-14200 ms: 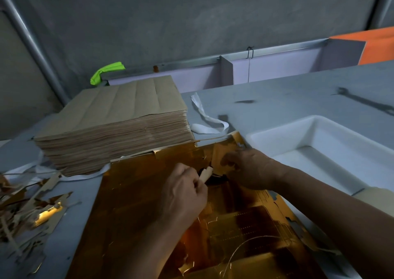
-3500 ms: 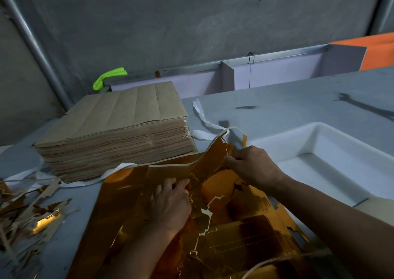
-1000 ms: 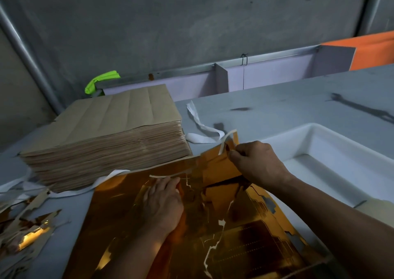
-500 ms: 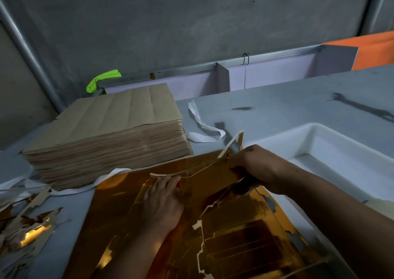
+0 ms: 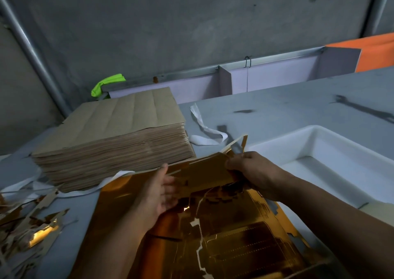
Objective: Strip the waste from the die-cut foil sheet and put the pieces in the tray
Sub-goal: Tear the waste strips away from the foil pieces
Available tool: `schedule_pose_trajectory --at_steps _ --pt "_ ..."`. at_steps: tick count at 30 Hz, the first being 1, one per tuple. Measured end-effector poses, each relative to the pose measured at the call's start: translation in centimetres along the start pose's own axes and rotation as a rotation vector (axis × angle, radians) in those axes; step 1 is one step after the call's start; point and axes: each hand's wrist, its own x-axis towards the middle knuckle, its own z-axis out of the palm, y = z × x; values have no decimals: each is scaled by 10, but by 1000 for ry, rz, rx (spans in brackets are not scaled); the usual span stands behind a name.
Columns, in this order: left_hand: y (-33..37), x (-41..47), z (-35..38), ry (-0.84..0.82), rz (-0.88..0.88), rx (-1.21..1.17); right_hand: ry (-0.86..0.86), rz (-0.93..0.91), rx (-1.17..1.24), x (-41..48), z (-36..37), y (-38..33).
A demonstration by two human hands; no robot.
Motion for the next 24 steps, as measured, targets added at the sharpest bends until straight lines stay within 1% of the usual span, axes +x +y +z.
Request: schedule_pose_trajectory --at_steps 1,2,4,5,8,11,14,16,19,22,24 --pt "3 -4 -1 -79 -69 -22 -3 1 -12 -1 0 0" --pt "4 -7 -1 -154 -102 -17 -5 1 -34 -1 1 0" --pt "4 -11 1 -244 -107 34 -4 -2 -112 -3 3 0" --pt "4 -12 2 -253 -101 63 0 -1 -150 -4 4 1" --pt "7 -14 2 -237 -83 87 15 4 -211 -3 5 3" --pt "11 -17 -4 -244 -43 109 30 29 -142 -4 6 3" --pt "13 -17 -11 -195 -17 133 42 51 -77 -6 8 -1" --pt "15 -16 -15 -136 -11 74 38 68 -50 -6 7 -1" --pt "18 -14 -23 -75 -6 -61 35 55 -88 -6 6 -2" --pt "22 -14 -26 -35 -13 -249 15 72 -163 -6 6 0" --pt "23 -15 -26 -9 -22 -332 -30 89 -280 -6 7 1"
